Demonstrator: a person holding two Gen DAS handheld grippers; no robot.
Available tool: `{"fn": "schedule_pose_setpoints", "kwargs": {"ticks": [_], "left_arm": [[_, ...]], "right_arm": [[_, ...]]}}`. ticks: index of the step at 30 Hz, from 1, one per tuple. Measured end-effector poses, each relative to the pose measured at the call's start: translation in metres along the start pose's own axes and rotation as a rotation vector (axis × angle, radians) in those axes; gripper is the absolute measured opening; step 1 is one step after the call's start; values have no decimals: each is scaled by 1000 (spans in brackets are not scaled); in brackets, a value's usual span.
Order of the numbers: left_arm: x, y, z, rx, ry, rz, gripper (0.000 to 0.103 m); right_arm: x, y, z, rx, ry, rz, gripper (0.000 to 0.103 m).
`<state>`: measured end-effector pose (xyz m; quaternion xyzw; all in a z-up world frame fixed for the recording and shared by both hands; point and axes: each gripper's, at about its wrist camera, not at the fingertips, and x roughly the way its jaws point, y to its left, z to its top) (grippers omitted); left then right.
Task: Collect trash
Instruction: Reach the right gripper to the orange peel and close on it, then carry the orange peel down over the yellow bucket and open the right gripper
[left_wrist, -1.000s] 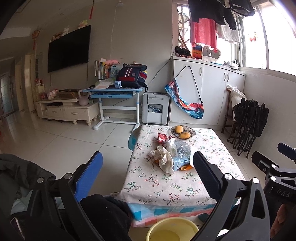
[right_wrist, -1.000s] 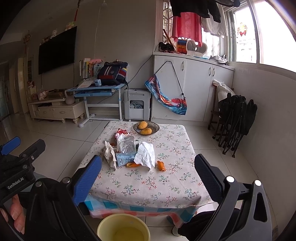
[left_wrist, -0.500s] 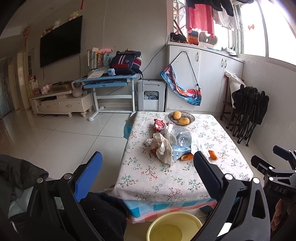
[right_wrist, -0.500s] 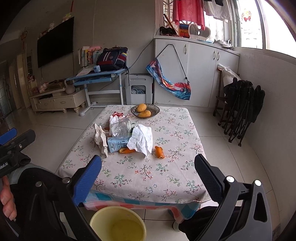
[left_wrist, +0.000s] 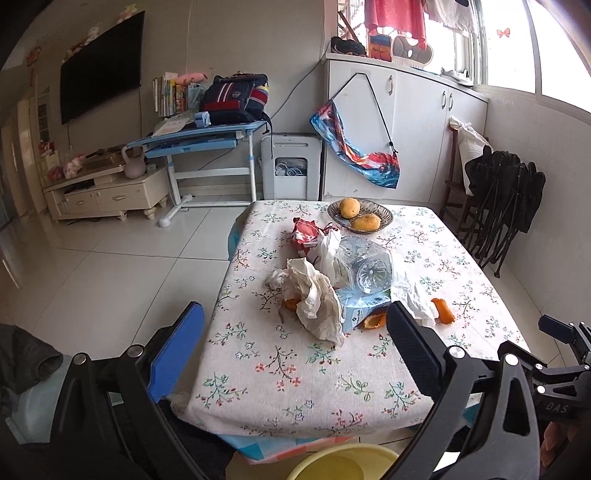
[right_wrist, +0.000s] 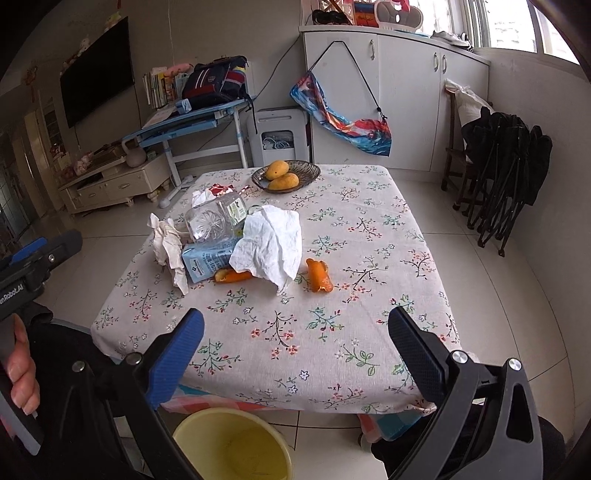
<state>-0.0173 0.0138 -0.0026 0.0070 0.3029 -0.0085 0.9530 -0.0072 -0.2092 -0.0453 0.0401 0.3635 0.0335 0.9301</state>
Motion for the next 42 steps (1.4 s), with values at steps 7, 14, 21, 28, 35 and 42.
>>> {"fn": "schedule_pose_setpoints", "kwargs": {"ticks": [7,14,21,28,35,42], "left_arm": [[76,-16,13,23,45,26,95],[139,-16,17,10,134,40,73],[161,0,10,-45,202,-82,18],[128,16,12,-89,157,-114,15],[84,30,8,-112,116,-142,15],[41,24,0,-65,83,-151,15]], "right_arm": [[45,-16,16,-3,59,-3,80],[99,-31,23,10,153,-35,57],[133,-34,18,28,224,-26,36],[128,-31,15,25,202,0,17],[98,-29,19,50,153,51,16],[55,-6,1,44,148,200,16]]}}
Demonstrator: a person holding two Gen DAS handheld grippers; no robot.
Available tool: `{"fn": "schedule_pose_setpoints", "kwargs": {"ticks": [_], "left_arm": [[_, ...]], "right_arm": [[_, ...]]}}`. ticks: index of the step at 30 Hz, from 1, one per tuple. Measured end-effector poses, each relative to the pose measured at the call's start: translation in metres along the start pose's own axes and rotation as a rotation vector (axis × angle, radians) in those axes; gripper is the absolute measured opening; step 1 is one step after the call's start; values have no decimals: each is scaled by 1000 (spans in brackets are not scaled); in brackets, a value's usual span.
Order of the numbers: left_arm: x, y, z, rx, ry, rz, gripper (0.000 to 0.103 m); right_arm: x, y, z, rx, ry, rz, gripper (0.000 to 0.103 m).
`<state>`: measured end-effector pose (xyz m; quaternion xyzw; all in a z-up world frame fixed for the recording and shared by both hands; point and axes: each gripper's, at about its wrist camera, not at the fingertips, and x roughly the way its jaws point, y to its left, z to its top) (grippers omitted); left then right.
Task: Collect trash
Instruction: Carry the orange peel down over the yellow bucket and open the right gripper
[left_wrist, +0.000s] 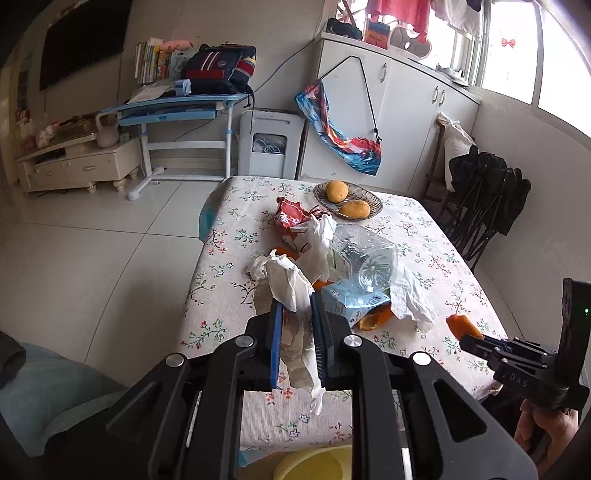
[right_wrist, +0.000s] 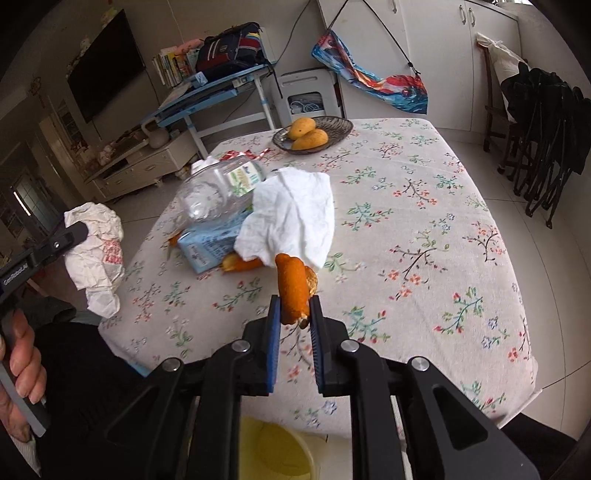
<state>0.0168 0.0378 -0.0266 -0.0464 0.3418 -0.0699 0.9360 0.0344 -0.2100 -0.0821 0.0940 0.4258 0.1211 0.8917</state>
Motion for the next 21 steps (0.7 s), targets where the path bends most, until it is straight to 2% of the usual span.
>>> {"fn": "schedule_pose_setpoints", "kwargs": {"ticks": [6,13,15,16,17,21], "left_arm": [[-30,-17,-8,65,-34,6,15],[-57,-29,-18,107,-54,4,15],[-62,-31,-21,113,-57,4,15],[-64,-32,-22,114,-57,1,15],[-66,-32,-22,117,-57,0,15],[-76,-34,-24,129,-61,-4,15]], "right_arm": [[-11,30,-37,-49,88,102,16],[2,73,-95,-193,296,179,16],[12,80,-110,-223,374,183,21],[15,82,-115,-238,390,172,29],[16,83,-118,-244,390,157,38],[9,74,-109,-200,336,142,40]]}}
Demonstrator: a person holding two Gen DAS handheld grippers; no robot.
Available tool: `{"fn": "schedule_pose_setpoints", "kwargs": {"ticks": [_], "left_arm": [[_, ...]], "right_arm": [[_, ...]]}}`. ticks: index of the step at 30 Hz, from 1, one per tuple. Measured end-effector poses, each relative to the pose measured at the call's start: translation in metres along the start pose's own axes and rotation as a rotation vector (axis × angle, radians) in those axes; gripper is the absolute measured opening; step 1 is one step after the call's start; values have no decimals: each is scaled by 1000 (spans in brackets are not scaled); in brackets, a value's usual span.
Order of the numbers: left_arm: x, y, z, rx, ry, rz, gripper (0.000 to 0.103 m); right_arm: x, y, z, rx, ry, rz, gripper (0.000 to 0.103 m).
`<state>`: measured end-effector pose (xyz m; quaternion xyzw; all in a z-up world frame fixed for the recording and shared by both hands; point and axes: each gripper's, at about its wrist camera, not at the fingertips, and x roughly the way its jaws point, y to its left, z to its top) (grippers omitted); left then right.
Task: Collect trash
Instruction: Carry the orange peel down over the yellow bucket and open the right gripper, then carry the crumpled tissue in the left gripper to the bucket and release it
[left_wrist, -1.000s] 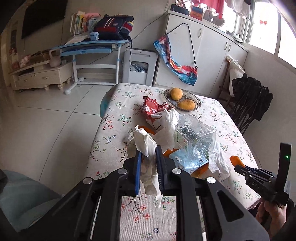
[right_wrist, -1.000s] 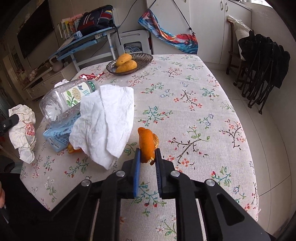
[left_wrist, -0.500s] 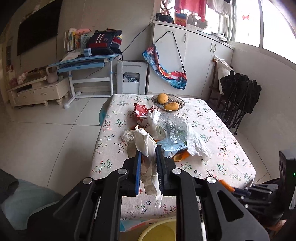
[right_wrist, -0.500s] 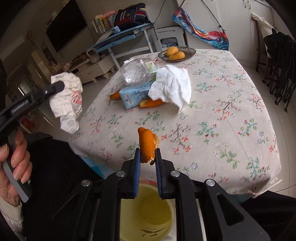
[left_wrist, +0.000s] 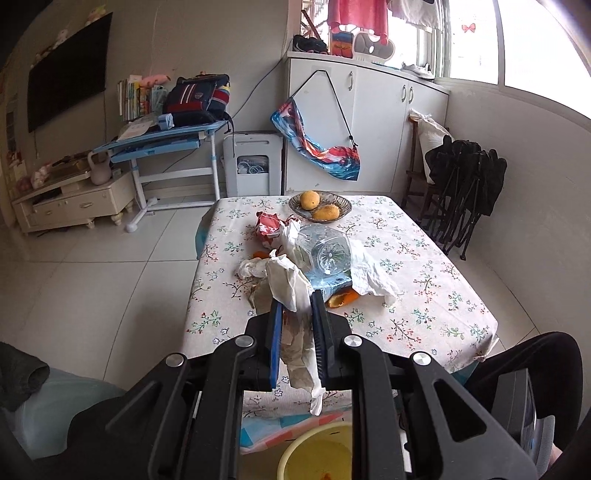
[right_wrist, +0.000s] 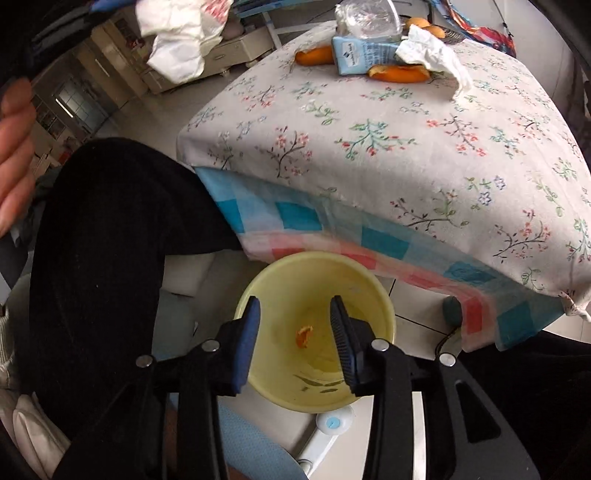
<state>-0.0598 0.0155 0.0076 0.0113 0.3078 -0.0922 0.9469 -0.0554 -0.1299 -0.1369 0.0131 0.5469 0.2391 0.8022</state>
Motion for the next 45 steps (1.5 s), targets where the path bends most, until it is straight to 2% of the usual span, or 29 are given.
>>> {"fn": "schedule_pose_setpoints", "kwargs": {"ticks": [4,8,16,24,33,36,38,40,45], "left_arm": [[-9,-4,-2,13,-1,-4,15],[-17,-10,-5,36,7,-11,15],[-26,-27,-22,82,58,-51,15],[-23,-53,-62,125,196,-155,15],[-25,-76,-88,203,285,-187,16],[-27,-76,-92,207,299,-184,26],[-29,-74,-93,206,299,-177,39],[-31,-73,-93,199,297,-176,47],[-29,-64,-88,170,293,-162,52]], "right_arm": [[-25,-10,-2,44,-121,-21,45],[-42,-17,-2,84,-258,-53,55],[-70,-38,-5,182,-397,-89,58],[-79,-45,-10,221,-438,-90,60],[-85,-51,-20,257,-470,-92,61],[-87,-51,-24,267,-474,-94,62],[-88,-52,-25,271,-475,-95,63],[-88,-53,-26,273,-476,-97,63],[-87,-56,-27,283,-477,-96,64]]}}
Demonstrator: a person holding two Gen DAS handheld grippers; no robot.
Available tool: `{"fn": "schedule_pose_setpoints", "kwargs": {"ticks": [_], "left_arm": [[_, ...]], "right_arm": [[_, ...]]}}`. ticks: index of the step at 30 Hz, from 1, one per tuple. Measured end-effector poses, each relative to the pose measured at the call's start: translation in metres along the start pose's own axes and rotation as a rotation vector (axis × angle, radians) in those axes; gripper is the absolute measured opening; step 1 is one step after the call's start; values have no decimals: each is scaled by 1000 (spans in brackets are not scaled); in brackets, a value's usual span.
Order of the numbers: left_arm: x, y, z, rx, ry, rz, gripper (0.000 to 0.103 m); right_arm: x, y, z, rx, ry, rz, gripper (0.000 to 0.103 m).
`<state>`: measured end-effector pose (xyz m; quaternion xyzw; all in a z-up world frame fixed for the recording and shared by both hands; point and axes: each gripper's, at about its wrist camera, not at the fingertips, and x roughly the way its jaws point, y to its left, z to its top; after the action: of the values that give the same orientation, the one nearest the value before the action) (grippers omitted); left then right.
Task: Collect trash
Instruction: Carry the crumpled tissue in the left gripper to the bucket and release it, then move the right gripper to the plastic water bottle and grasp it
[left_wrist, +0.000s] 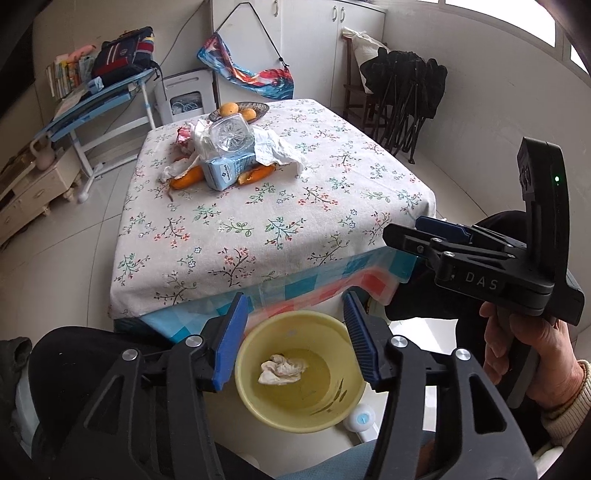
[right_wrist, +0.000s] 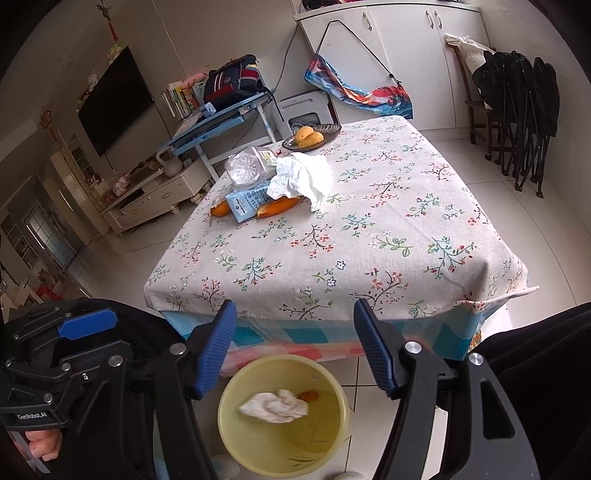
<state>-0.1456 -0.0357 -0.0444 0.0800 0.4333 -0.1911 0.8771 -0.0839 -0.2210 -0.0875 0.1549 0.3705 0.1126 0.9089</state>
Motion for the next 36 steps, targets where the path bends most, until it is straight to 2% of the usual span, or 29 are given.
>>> {"fn": "schedule_pose_setpoints", "kwargs": {"ticks": [3,7,10,13,26,29,36], "left_arm": [[-5,9,3,-27,-35,25,54],[-20,27,11,-74,-149,109,62],[-28,43,19,-110,-216,162,63],[-29,59,26,-150,-250,181,63],[12,102,53,-193,-229,217,63],[24,111,59,-207,-222,217,63],[46,132,81,-239,-226,219,63]], "right_arm": [[0,0,0,-3,0,0,64],[-3,4,0,-28,-16,-12,64],[-4,9,3,-52,-33,-21,64],[-4,13,8,-71,-47,-19,64],[26,28,45,-134,-35,0,64],[38,38,61,-161,-39,5,71],[82,71,95,-251,-49,2,73]]}}
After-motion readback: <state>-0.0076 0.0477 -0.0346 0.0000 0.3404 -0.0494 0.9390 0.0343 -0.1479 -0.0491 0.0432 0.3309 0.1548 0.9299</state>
